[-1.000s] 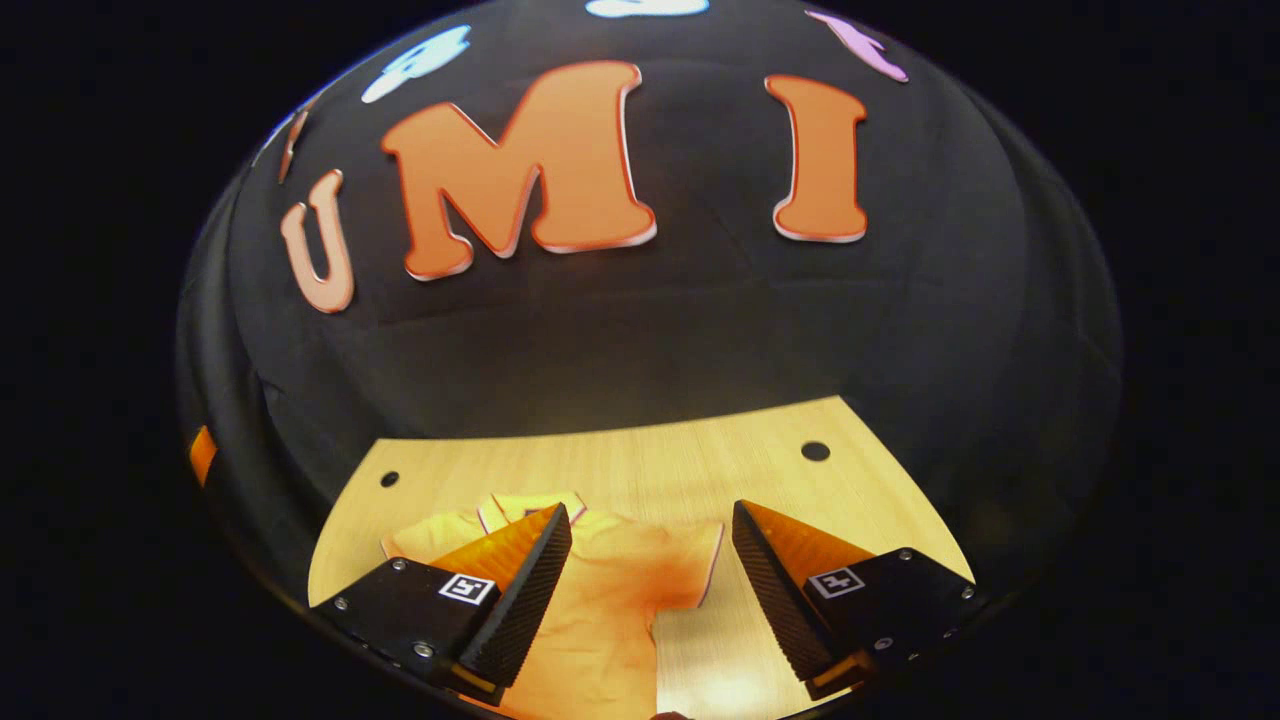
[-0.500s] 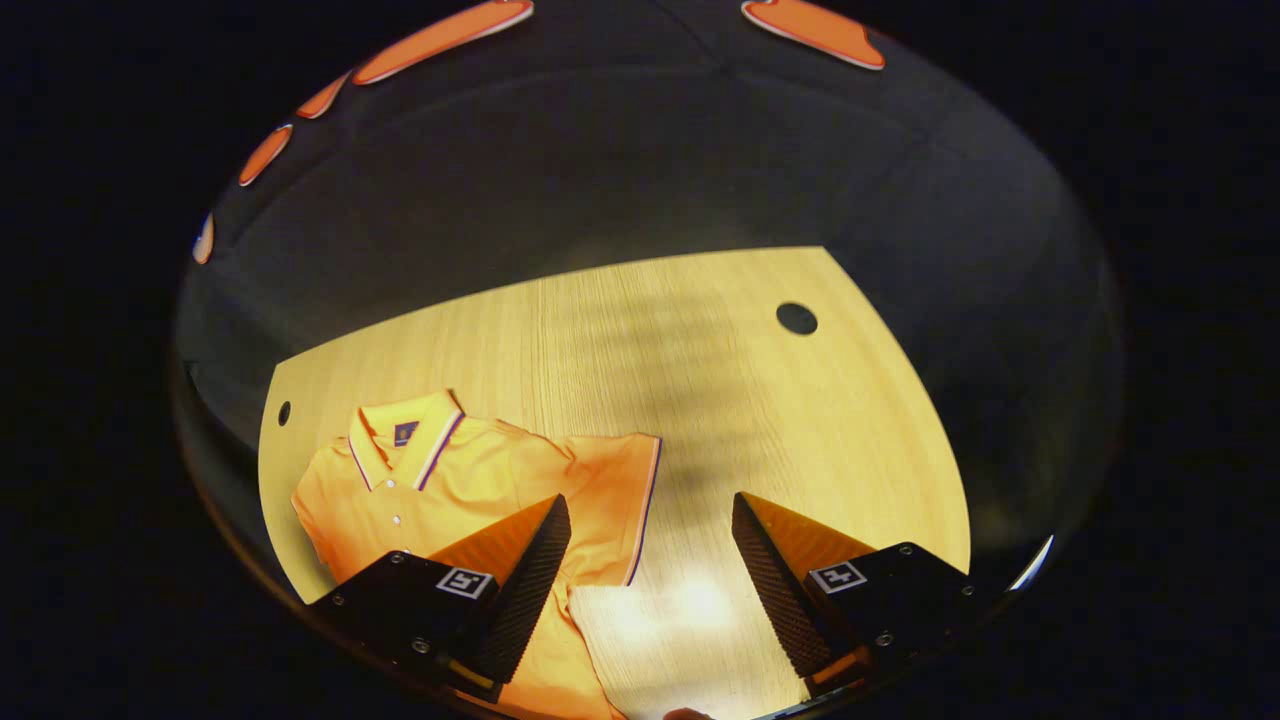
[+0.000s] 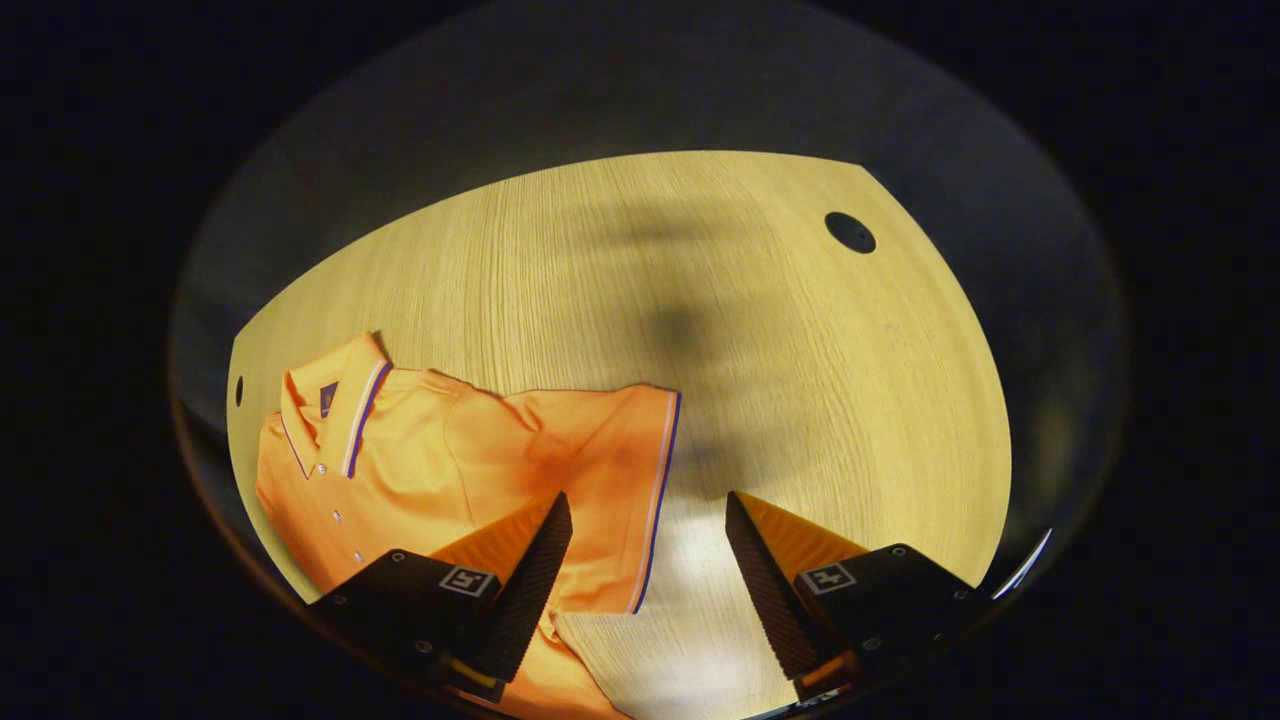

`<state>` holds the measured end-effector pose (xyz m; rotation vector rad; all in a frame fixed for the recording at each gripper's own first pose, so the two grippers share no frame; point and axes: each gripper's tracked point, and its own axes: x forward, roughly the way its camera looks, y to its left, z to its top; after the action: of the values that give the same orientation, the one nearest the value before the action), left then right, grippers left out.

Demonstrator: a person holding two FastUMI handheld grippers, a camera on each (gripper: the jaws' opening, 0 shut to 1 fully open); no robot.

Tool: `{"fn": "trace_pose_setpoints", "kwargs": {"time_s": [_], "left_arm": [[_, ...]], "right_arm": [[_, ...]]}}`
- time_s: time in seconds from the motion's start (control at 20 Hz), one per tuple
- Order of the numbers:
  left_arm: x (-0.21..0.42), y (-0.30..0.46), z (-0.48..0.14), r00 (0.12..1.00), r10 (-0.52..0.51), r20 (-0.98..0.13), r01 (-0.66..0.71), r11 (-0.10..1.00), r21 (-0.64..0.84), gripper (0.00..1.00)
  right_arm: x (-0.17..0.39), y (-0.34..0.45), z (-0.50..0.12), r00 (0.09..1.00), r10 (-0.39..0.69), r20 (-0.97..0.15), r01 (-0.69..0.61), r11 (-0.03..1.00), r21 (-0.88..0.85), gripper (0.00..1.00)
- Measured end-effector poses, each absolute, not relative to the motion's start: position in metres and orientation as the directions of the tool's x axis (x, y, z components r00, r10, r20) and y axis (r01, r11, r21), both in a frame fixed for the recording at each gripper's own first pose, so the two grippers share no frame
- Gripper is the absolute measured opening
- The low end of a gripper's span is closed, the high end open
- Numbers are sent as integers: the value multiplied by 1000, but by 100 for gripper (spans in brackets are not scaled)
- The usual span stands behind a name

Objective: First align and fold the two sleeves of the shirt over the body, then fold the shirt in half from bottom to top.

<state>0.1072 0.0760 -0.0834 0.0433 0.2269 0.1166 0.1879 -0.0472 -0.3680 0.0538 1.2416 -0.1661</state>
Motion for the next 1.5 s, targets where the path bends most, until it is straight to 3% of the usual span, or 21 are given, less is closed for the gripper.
{"fn": "trace_pose_setpoints", "kwargs": {"time_s": [0.25,0.45,0.5,0.55,0.65,0.7,0.95,1.05,1.1,1.5], "left_arm": [[119,71,-94,962,119,-246,-107,992,61,98],[119,68,-103,956,116,-270,-106,993,51,99],[118,67,-102,955,114,-272,-105,993,49,98],[118,66,-102,956,107,-273,-97,994,50,98],[117,69,-101,956,113,-271,-100,993,64,98],[118,70,-99,956,113,-270,-99,993,66,98],[109,72,-101,956,112,-272,-96,993,75,98],[105,76,-100,957,112,-267,-95,993,77,98],[104,79,-98,958,111,-265,-95,993,73,96],[76,109,-85,969,109,-222,-98,993,60,98]], "right_arm": [[180,-41,-378,262,-87,-961,142,989,-51,88],[184,-42,-388,254,-86,-963,184,982,-39,76],[183,-42,-388,256,-83,-963,181,983,-37,61],[184,-41,-388,266,-77,-961,162,986,-34,54],[186,-39,-387,290,-64,-955,133,991,-26,30],[185,-39,-386,299,-59,-952,109,994,-27,14],[188,-25,-374,365,-25,-931,69,998,0,17],[192,-19,-359,403,-12,-915,94,995,29,14],[192,-14,-354,406,10,-914,103,993,56,1],[181,45,-270,536,106,-838,26,990,142,0]]}}
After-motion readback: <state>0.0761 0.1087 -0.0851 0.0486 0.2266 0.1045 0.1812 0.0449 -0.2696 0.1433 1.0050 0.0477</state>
